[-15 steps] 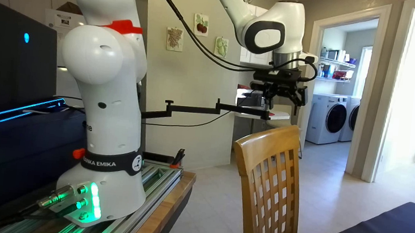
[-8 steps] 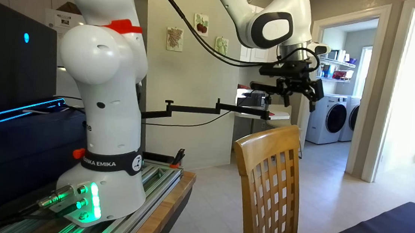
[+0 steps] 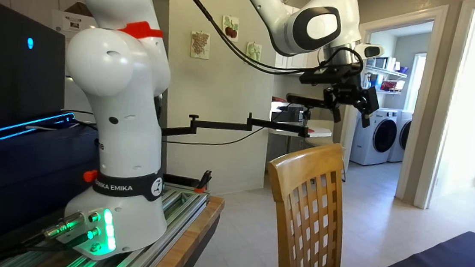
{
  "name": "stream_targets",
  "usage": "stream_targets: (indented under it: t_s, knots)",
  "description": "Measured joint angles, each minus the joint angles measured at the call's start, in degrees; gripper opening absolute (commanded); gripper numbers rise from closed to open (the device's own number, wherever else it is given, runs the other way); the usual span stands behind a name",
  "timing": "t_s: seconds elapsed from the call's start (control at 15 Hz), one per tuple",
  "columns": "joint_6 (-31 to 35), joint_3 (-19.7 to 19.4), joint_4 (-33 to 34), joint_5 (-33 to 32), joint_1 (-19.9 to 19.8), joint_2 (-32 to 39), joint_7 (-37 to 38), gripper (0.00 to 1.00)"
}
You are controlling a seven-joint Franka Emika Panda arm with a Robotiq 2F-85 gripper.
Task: Pull out the chair
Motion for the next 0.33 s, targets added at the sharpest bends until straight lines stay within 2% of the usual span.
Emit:
stream_targets:
  t_s: [0.33]
  knots:
    - [0.0,0.0,-0.13,0.0,0.0,-0.19,0.08,1.0]
